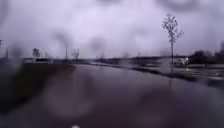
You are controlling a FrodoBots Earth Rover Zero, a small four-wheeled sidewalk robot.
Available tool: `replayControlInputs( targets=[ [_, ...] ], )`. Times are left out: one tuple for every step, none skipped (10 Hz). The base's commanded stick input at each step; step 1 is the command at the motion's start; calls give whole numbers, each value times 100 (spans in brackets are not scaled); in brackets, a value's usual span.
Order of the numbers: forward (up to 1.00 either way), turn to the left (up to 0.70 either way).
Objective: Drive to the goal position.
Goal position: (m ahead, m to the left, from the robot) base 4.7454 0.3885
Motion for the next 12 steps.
replayControlInputs(
  targets=[
    [70,0],
    [70,0],
    [70,0],
    [70,0],
    [70,1],
    [70,8],
    [70,25],
    [70,31],
    [70,35],
    [70,35],
    [70,35],
    [70,28]
  ],
)
